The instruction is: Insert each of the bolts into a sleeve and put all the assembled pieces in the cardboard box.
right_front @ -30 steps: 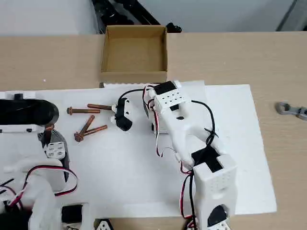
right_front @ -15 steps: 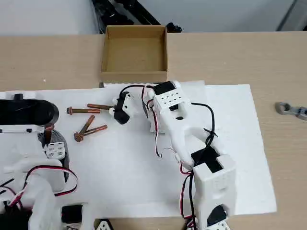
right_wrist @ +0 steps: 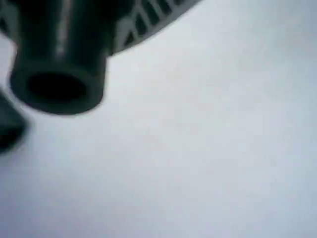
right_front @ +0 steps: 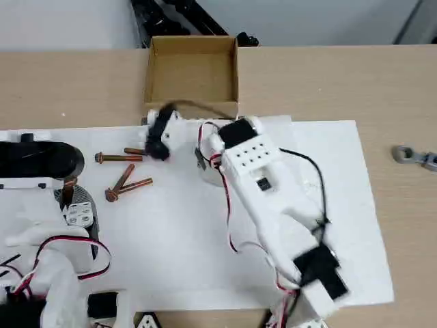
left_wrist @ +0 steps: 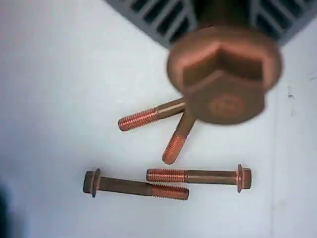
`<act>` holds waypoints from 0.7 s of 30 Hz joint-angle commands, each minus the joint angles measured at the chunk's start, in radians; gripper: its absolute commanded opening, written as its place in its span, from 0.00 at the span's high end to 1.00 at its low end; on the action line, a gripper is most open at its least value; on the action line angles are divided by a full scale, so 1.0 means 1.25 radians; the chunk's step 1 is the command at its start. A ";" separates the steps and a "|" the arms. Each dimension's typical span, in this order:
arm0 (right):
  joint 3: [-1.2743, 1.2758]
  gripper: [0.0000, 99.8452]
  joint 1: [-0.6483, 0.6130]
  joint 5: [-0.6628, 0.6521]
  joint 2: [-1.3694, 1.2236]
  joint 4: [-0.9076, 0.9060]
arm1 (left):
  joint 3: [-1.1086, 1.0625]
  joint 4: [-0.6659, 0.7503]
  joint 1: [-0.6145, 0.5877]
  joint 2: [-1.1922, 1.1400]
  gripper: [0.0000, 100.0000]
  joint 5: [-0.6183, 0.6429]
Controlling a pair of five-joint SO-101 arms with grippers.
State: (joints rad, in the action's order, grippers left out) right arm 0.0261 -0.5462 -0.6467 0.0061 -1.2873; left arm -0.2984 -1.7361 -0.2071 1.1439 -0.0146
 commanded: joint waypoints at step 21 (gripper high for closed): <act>0.427 1.00 -0.020 0.600 0.959 0.064 | -0.009 0.131 0.000 -0.001 1.00 0.101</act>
State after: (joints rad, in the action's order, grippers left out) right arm 0.4204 -0.5355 0.0928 1.0111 -1.3272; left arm -0.3046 -1.6655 -0.2071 1.1439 0.0345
